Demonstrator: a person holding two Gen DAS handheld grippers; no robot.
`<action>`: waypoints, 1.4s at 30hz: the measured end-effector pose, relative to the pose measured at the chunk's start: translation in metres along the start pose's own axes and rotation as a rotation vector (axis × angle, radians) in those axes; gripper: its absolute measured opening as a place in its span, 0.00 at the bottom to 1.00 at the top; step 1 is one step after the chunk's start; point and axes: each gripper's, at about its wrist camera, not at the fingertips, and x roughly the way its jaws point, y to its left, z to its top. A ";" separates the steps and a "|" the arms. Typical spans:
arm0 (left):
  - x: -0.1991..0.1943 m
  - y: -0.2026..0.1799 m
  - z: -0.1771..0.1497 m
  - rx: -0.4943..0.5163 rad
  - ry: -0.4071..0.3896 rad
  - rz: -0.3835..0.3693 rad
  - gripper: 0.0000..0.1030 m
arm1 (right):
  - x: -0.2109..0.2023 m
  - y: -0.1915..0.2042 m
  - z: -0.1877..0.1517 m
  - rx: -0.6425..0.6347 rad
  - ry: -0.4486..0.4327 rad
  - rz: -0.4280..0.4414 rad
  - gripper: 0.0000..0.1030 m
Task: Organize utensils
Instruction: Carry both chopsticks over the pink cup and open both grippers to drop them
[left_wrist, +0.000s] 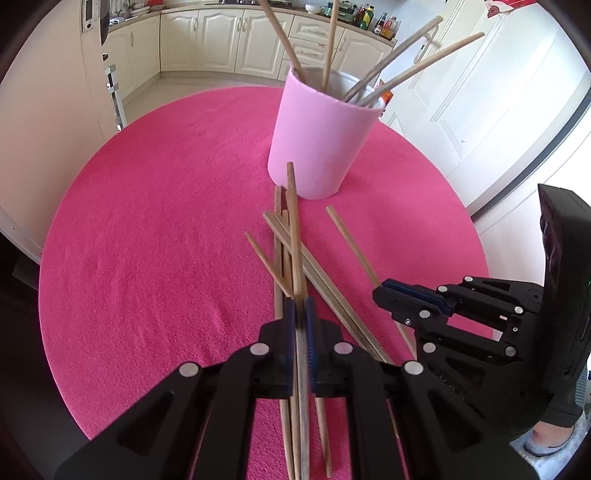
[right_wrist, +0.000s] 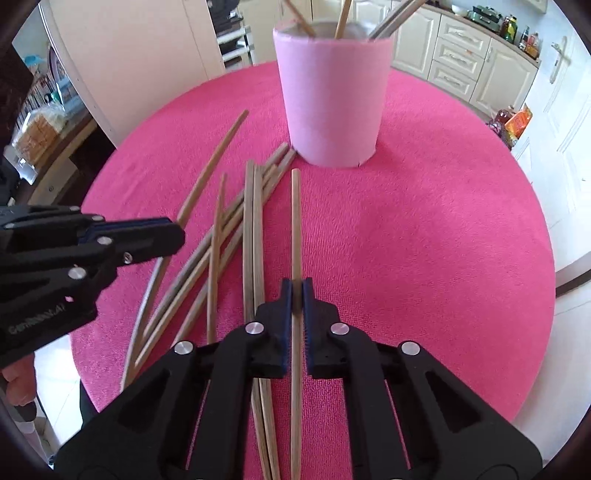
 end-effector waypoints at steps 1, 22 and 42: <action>-0.004 -0.002 0.000 0.005 -0.007 -0.006 0.06 | -0.007 -0.002 0.000 0.004 -0.024 0.008 0.06; -0.106 -0.047 0.035 0.109 -0.402 -0.066 0.05 | -0.125 -0.026 0.026 0.146 -0.648 0.105 0.06; -0.130 -0.059 0.104 0.124 -0.939 -0.021 0.05 | -0.117 -0.054 0.083 0.199 -1.127 0.044 0.06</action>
